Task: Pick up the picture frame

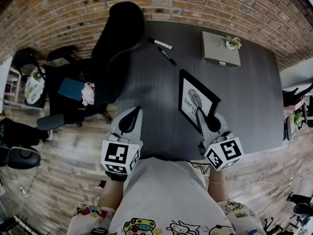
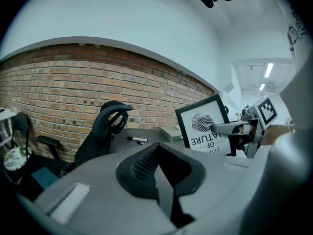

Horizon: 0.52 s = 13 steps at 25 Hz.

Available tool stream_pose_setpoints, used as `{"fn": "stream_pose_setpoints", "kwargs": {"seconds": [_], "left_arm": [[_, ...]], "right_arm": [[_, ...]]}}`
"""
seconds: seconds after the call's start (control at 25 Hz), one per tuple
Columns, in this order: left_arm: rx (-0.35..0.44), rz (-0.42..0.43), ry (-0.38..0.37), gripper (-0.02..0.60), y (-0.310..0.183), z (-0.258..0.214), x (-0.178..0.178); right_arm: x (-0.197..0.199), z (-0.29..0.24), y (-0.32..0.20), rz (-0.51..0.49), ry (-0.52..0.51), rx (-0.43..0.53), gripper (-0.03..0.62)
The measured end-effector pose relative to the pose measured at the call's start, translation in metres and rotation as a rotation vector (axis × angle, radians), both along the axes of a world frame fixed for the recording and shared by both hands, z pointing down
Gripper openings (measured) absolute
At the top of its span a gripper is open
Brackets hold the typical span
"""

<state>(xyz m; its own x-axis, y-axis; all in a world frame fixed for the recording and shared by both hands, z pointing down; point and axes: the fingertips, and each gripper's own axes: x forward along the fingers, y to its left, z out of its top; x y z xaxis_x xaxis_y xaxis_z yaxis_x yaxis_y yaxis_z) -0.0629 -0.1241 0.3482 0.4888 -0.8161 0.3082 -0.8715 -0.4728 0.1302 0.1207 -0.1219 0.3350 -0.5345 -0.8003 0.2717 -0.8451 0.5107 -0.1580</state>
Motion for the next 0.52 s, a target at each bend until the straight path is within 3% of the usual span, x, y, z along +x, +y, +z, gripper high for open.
{"fn": "stream_pose_setpoints", "kwargs": {"seconds": [0.52], "left_arm": [[-0.002, -0.010, -0.005, 0.015, 0.0016, 0.0008, -0.0001]], "right_arm": [[0.0007, 0.0015, 0.0007, -0.005, -0.006, -0.006, 0.012]]}}
